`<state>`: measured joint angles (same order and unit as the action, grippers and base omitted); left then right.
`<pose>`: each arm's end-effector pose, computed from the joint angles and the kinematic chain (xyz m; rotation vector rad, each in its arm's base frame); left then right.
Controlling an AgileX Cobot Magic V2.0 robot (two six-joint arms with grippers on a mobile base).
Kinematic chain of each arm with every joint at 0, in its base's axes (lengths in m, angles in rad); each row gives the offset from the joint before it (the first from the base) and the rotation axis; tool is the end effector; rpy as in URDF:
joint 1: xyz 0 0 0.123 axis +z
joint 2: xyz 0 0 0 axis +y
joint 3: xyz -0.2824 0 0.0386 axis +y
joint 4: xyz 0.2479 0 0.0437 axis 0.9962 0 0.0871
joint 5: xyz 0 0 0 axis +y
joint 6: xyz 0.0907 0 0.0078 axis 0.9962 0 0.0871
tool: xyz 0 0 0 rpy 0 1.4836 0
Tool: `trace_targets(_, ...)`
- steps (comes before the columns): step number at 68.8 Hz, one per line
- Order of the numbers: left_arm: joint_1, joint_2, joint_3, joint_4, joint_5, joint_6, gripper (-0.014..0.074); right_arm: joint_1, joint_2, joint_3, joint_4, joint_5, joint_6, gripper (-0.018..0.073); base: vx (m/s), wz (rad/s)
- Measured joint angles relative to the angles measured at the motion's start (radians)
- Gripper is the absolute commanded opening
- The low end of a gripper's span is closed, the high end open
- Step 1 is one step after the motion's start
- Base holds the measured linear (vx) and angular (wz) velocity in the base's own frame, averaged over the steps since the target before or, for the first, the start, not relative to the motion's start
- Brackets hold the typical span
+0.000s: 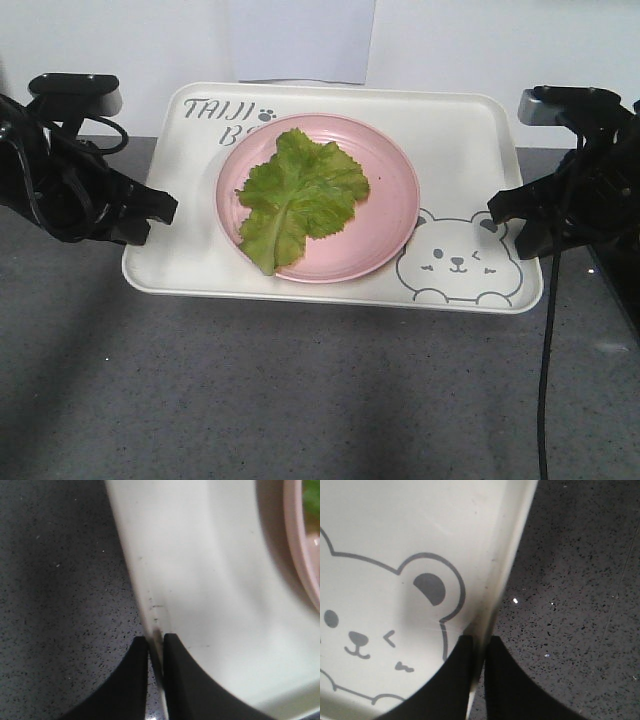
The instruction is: Transfer vegetables to tray and serve
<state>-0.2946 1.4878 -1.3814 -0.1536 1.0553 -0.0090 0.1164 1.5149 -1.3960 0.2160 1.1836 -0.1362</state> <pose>0.2926 -0.1015 0.3456 0.3231 2.6387 -0.3030 0.3016 0.0535 0.3377 -0.2860 2.7558 0.2935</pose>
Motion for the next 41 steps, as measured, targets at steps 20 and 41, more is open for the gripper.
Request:
trace_targets(20, 0.000, 0.000, 0.000, 0.001, 0.000, 0.000, -0.0006, 0.000, 0.000, 0.000, 0.000, -0.015, -0.001, -0.0006, 0.00, 0.00)
trace_targets(41, 0.000, 0.000, 0.000, 0.007, -0.001, 0.000, -0.0006, 0.000, 0.000, 0.000, 0.003, -0.035, -0.009, -0.0006, 0.00, 0.00)
